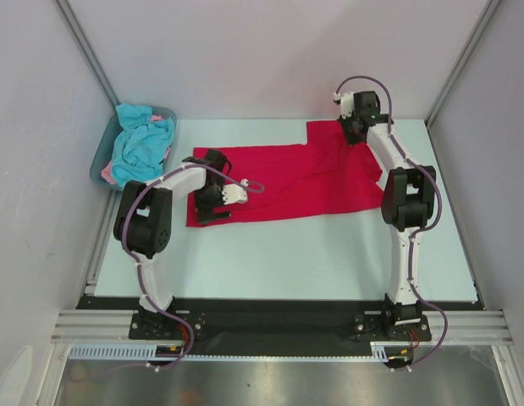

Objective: Fold and stack the t-shirts
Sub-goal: Fold the tshirt

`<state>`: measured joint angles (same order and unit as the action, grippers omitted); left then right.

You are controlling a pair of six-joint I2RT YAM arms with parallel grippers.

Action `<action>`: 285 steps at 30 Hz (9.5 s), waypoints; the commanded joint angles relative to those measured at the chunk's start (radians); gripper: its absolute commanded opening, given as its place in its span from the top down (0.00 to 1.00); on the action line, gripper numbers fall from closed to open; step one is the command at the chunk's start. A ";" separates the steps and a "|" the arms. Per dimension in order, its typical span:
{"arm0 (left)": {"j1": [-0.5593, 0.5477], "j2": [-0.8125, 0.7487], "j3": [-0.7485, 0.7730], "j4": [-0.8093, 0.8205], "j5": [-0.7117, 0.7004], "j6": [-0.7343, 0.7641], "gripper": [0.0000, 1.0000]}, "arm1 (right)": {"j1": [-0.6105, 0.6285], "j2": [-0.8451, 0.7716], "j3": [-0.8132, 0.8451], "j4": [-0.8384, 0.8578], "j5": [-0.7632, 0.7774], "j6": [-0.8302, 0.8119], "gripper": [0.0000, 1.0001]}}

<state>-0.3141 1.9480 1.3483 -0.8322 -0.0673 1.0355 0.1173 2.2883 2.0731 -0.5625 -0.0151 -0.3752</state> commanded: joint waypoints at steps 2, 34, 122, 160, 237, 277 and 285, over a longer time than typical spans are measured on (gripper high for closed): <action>-0.013 -0.024 0.026 -0.004 0.024 -0.022 0.00 | 0.013 -0.058 0.076 0.042 0.015 -0.002 1.00; 0.009 -0.061 -0.006 0.036 -0.040 -0.003 0.00 | -0.048 -0.254 -0.280 -0.046 0.096 -0.068 1.00; 0.096 -0.121 -0.060 0.458 -0.045 0.041 0.00 | -0.277 -0.222 -0.619 -0.191 0.043 -0.162 1.00; 0.188 0.043 -0.133 0.576 -0.249 0.178 0.00 | -0.283 -0.236 -0.585 -0.220 0.060 -0.166 1.00; 0.121 -0.142 -0.290 0.239 0.015 0.258 0.00 | -0.232 -0.248 -0.680 -0.241 0.015 -0.228 1.00; 0.079 -0.374 -0.597 0.056 0.054 0.391 0.00 | -0.214 -0.464 -1.039 -0.320 0.060 -0.330 1.00; 0.060 -0.417 -0.658 0.041 0.058 0.377 0.00 | -0.229 -0.507 -1.082 -0.333 0.069 -0.352 1.00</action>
<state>-0.2535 1.5085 0.7849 -0.5240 -0.0528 1.4578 -0.0875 1.7554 1.0737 -0.6846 0.0273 -0.7147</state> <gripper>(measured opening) 0.996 0.009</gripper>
